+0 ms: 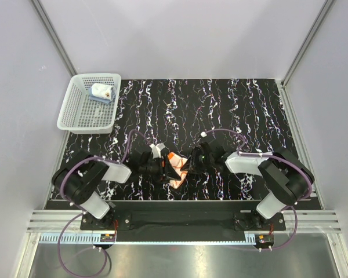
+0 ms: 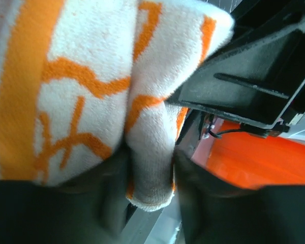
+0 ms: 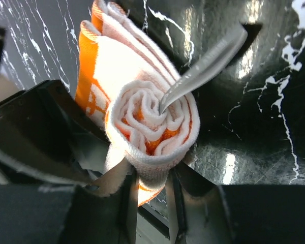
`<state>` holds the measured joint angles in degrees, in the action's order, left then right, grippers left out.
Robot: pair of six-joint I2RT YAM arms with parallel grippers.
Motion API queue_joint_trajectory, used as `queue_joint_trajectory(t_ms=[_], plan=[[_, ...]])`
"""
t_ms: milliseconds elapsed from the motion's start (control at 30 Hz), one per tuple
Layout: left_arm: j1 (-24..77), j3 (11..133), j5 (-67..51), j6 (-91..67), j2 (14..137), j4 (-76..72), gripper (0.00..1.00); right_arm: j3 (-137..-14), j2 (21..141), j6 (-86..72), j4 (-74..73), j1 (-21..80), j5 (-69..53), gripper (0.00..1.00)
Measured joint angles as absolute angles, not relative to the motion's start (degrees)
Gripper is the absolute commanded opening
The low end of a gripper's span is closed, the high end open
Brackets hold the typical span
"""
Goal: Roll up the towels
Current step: Roll the towel
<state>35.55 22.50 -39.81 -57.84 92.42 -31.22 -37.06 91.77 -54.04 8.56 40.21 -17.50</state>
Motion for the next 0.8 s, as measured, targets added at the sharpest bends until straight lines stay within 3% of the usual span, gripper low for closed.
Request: queue_joint_trajectory(t_ms=[200, 267, 500, 800], plan=[[36.0, 27.0, -33.5, -48.8, 82.2, -12.3, 0.77, -44.2, 93.2, -50.6, -2.6, 40.2, -16.6, 0.22], [36.7, 29.7, -29.4, -45.3, 78.8, -4.6, 0.80, -45.9, 93.9, -49.7, -5.2, 40.3, -16.3, 0.22], [47.1, 38.6, -7.4, -37.0, 69.5, 14.5, 0.82, -50.1, 95.4, -47.6, -12.8, 40.5, -15.6, 0.22], [65.0, 44.7, 15.9, -32.3, 70.3, 22.1, 0.83, -53.5, 96.9, -46.0, -17.7, 40.8, -15.6, 0.22]])
